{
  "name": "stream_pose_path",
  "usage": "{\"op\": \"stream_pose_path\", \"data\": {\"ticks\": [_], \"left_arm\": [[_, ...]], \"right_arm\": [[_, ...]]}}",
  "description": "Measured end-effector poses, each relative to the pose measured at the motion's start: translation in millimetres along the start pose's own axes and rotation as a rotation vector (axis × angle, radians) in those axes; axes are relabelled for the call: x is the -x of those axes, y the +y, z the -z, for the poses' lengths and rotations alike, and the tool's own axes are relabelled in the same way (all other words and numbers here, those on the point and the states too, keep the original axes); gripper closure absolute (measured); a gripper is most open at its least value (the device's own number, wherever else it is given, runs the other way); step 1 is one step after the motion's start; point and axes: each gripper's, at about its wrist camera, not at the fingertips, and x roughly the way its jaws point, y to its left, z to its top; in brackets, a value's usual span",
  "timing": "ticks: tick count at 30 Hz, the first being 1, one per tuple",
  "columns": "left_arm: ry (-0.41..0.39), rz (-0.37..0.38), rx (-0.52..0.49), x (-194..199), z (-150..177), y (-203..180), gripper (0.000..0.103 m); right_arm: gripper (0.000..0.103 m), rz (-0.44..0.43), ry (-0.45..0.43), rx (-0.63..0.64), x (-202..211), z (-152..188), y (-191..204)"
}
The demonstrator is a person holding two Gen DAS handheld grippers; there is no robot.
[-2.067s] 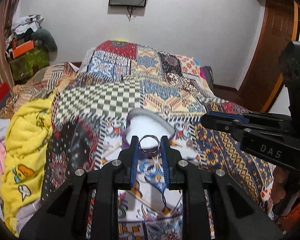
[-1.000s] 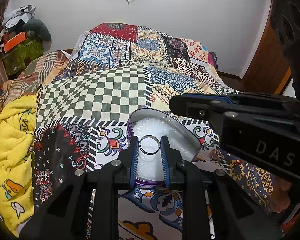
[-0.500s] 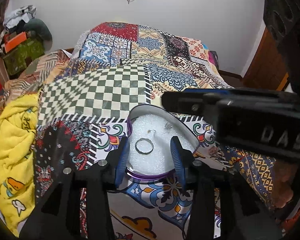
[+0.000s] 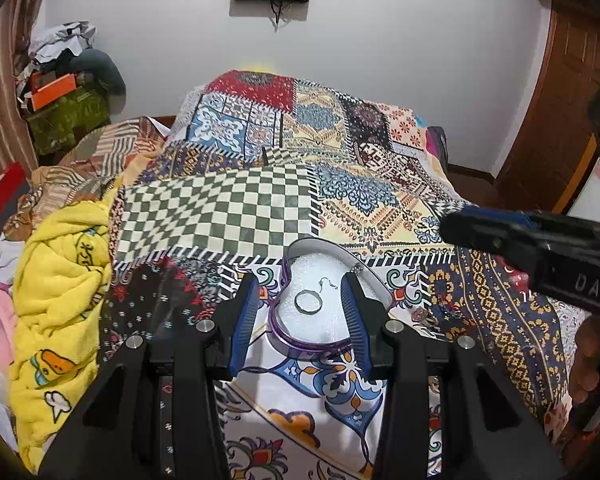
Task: Organize jewelry
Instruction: 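Lower the silver ring into the tin and open the left gripper while the right gripper drops the earring in, then move both grippers back to the gold rings beside the tin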
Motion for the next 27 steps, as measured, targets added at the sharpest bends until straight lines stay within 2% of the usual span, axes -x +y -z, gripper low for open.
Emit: {"op": "stream_pose_path", "data": {"ticks": [14,27], "left_arm": [[-0.006,-0.005,-0.022,43,16,-14,0.061],[0.143,0.028,-0.046,23,63,-41,0.061]], "right_arm": [[0.076,0.06,0.034,-0.052,41,45,-13],[0.076,0.087,0.127,-0.116,43,98,-35]]}}
